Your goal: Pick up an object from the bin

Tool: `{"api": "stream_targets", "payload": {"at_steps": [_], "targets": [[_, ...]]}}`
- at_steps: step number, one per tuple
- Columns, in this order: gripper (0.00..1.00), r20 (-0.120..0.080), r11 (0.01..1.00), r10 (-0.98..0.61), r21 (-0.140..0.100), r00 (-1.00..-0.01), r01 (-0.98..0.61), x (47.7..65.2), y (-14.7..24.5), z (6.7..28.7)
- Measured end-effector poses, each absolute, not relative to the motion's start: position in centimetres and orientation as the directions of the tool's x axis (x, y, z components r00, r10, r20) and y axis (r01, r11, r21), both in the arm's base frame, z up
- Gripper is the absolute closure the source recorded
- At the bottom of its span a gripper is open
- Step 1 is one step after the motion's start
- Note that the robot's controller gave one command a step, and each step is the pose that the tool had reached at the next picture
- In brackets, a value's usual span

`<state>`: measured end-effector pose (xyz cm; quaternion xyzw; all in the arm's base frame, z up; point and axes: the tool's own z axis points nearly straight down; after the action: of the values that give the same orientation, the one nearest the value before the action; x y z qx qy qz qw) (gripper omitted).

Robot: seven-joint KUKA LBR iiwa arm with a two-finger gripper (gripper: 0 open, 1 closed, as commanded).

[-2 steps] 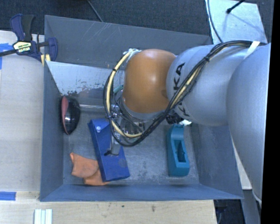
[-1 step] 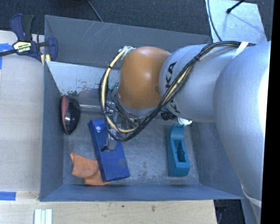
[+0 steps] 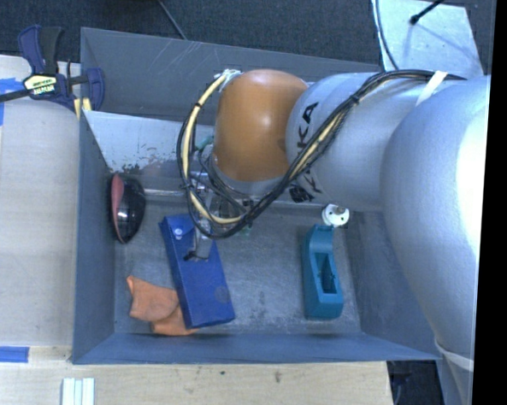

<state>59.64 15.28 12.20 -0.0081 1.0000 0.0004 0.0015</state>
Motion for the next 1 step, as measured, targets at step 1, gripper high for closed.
{"api": "stream_targets", "payload": {"at_steps": [1], "targets": [[0.00,-0.005,0.996,-0.091,0.000,-0.996,-0.091,60.67,15.57,12.62]]}}
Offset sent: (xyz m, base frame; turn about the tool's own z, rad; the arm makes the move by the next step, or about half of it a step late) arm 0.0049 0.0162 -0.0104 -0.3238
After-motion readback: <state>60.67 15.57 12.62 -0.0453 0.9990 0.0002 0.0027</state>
